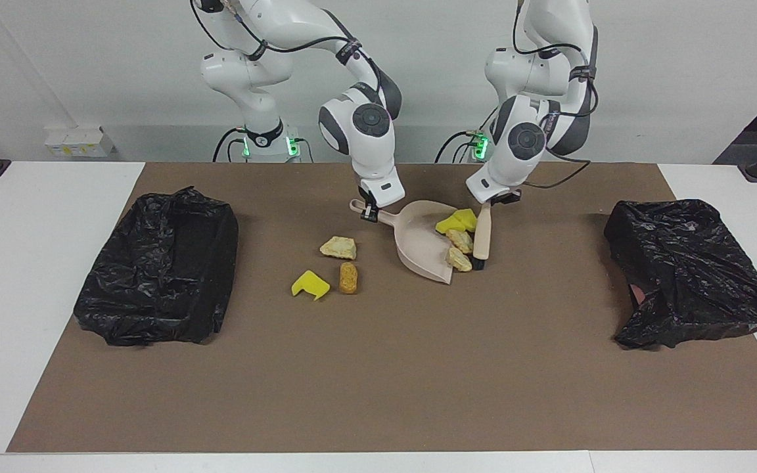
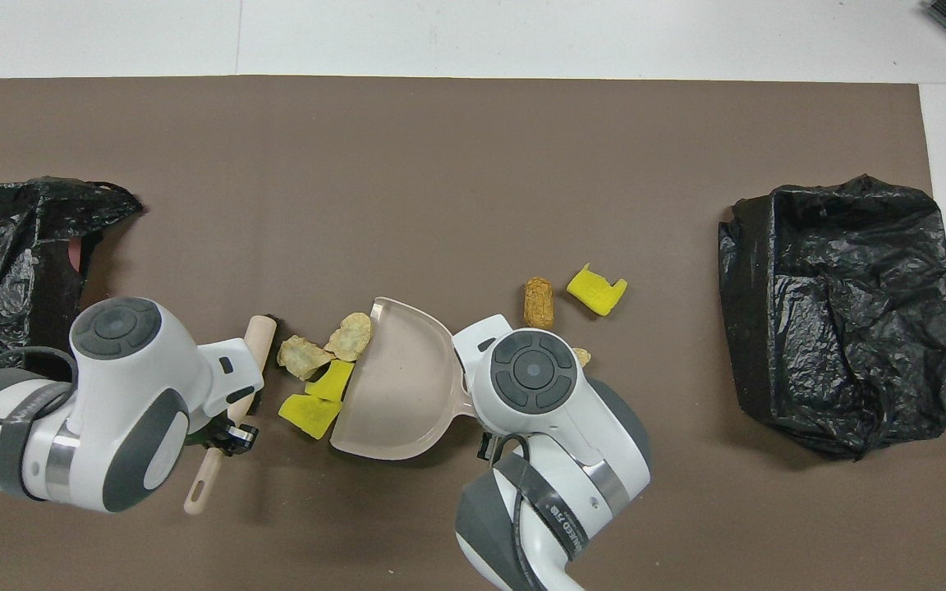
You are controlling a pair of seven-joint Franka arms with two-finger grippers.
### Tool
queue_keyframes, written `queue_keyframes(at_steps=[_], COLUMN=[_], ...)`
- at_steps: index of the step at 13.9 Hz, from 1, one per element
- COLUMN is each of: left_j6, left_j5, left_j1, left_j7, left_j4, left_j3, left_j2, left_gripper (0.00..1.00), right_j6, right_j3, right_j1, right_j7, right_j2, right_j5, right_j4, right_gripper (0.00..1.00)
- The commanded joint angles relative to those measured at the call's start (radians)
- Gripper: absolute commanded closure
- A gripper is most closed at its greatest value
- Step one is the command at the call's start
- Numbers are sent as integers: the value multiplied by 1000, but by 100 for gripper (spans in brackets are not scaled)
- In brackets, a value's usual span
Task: Sweep and dump trash in bin
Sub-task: 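Sweep the scraps into the dustpan with the left gripper's brush, then carry the dustpan to the nearby bag and tip it with the right gripper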
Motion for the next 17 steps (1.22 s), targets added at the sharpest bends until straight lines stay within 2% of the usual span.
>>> queue_keyframes(at_steps=[1,3,7,12,14,17], left_j6=[63,57,-37,-124,-124,-133], left_j5=[-68,-84,-78,-28,-28,-27], left_j1=[-114,-151,-127,46,94,137], left_j7=[-56,-69,-59,-56,-58,-65], left_j4=[-29,-8,81,178,182,175], left_j3=[12,14,26,26,26,26], left_j2=[-31,-26,-2,-20,-36,-39], left_gripper=[100,100,100,100,100,100], right_j6=[21,21,17,17,-27,-95], right_j3=[5,5,5,5,2,-22], right_j1=[-3,-3,-3,-3,-12,-33], right_j7=[-28,-26,-22,-19,-20,-31], right_j2=[3,3,4,18,-14,-109], right_j5=[2,2,2,2,3,14], right_j4=[-11,-11,-11,8,22,25], right_gripper=[100,100,100,100,100,100])
